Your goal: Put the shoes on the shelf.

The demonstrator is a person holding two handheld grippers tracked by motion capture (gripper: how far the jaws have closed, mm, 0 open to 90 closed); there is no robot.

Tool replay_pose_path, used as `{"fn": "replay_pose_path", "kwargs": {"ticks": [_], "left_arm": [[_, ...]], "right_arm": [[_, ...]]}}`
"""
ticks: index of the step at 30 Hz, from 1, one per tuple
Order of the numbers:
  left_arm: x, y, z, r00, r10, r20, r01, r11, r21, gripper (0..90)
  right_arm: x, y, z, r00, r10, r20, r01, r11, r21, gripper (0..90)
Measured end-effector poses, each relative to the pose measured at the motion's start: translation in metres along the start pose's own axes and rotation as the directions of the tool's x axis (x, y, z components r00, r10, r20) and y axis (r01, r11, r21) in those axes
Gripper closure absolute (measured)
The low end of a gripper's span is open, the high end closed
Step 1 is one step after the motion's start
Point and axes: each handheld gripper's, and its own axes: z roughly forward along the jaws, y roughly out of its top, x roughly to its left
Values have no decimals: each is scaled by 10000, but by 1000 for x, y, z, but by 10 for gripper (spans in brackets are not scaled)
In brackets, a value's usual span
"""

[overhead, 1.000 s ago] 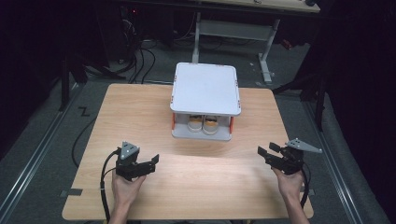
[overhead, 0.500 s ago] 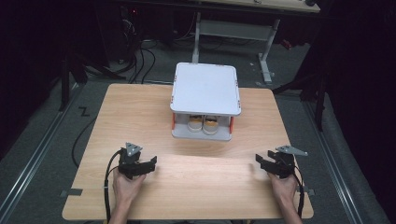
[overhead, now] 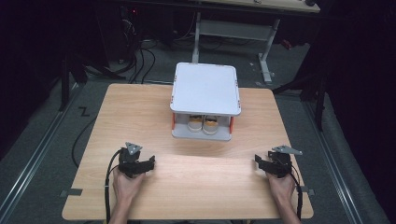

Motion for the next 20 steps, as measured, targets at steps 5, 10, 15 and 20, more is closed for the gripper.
{"fn": "replay_pose_path", "kwargs": {"ticks": [5, 10, 15, 20], "left_arm": [[-1, -1, 1, 9998, 121, -132, -121, 9999, -45, 203], [-3, -1, 1, 9996, 228, -149, -228, 9997, -29, 196], [-3, -1, 1, 9996, 226, -152, -226, 9997, -27, 197], [-3, -2, 0, 9997, 181, -150, -181, 9998, -27, 201]], "right_arm": [[0, 0, 1, 9993, -315, 191, 313, 9994, 126, 328], [2, 0, 2, 9983, -480, 342, 474, 9987, 195, 316], [2, 0, 2, 9983, -472, 349, 465, 9987, 190, 316], [2, 0, 2, 9983, -473, 350, 466, 9987, 191, 316]]}}
